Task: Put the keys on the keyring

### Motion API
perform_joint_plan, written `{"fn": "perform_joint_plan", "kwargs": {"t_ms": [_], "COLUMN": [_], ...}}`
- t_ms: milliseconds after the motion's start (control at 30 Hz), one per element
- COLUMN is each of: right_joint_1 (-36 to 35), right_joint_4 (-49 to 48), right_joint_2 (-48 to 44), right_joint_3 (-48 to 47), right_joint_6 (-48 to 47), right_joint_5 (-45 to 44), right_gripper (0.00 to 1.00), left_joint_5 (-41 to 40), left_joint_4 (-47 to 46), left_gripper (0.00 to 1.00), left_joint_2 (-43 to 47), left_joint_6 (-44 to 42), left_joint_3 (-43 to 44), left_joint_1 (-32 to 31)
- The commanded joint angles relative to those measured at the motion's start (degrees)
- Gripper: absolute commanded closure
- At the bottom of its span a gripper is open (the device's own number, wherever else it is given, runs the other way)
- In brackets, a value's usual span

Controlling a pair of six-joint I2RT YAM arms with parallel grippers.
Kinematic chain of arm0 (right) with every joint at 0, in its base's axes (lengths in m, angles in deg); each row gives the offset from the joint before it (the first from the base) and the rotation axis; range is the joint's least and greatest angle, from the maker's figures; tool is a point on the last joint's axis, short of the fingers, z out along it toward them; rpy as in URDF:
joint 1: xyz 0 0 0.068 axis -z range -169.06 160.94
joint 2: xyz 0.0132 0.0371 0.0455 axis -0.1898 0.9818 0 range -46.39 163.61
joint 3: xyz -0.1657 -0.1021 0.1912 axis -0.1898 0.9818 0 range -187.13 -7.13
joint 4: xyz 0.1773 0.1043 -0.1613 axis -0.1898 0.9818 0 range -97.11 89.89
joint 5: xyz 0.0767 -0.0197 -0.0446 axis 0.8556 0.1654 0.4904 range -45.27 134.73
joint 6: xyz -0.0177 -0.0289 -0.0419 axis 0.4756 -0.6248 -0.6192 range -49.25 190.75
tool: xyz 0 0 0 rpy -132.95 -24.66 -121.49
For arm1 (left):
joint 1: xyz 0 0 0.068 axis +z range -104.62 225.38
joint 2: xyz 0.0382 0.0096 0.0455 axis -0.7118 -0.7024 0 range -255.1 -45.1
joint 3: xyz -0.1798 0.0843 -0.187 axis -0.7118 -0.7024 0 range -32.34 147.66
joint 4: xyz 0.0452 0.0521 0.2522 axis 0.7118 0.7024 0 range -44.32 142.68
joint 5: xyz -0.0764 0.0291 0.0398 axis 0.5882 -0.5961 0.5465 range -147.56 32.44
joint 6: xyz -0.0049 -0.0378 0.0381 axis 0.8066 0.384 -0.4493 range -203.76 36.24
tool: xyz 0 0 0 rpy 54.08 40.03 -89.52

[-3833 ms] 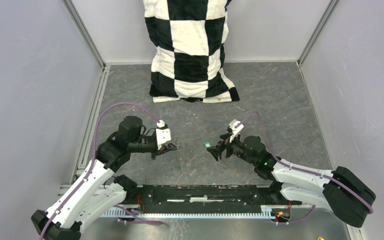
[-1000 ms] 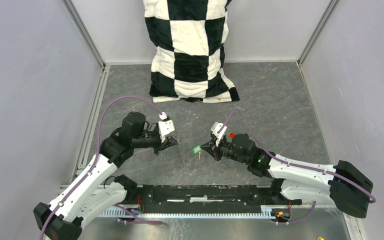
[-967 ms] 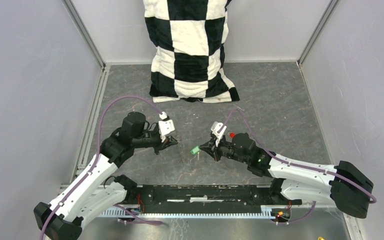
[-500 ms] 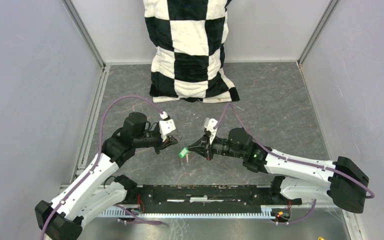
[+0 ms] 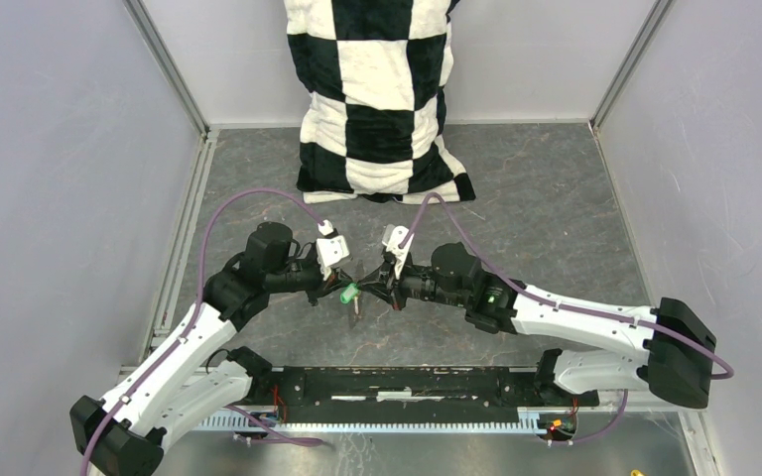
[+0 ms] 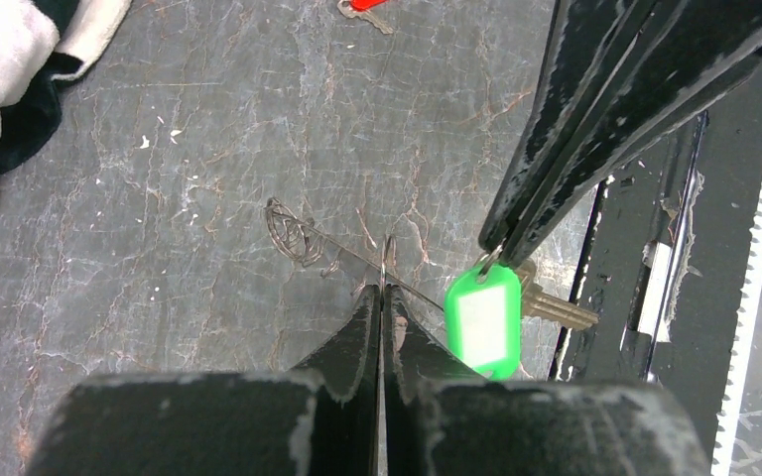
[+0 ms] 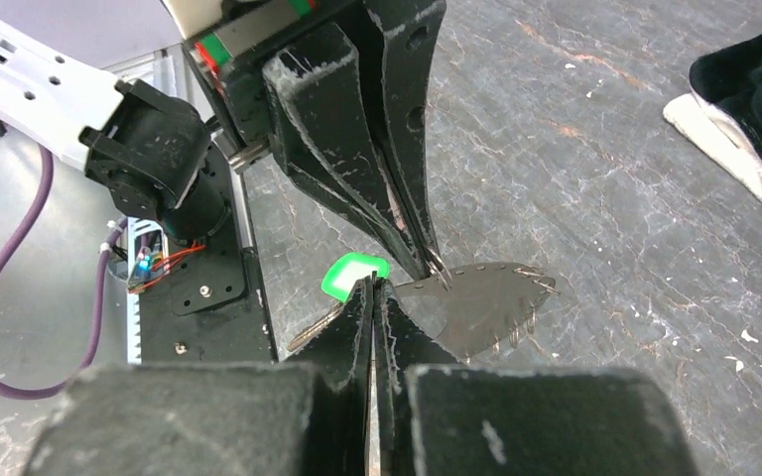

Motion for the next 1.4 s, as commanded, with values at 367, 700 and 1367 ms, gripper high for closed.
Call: {"fn": "perform_joint_plan", "kwargs": {"t_ms": [367, 700, 1367], "right_joint_1": [-0.47, -0.46, -0.36], "right_joint_4": [-1.85, -3.36, 17.56], "right_joint_2": [3.69, 1.96, -4.45], "right_joint_3": [-3.88, -2.31, 2.39], "right_joint_6": [-1.97, -1.91, -9.44], "right_joint_5": [-2.96, -4.09, -17.34], "right_gripper": [1.0, 1.0, 0.99], "left_joint_5": [3.55, -0.11, -6.1], "left_joint_4": [-2.38, -2.14, -3.04], "left_gripper": [0.98, 0.98, 0.98], "left_joint_2": [2.9, 2.07, -0.77], "left_joint_6": [-3.4, -4.41, -1.7], "left_joint_3": [-0.04, -0.54, 0.68], "left_joint_1": [-0.09, -0.09, -0.01]}}
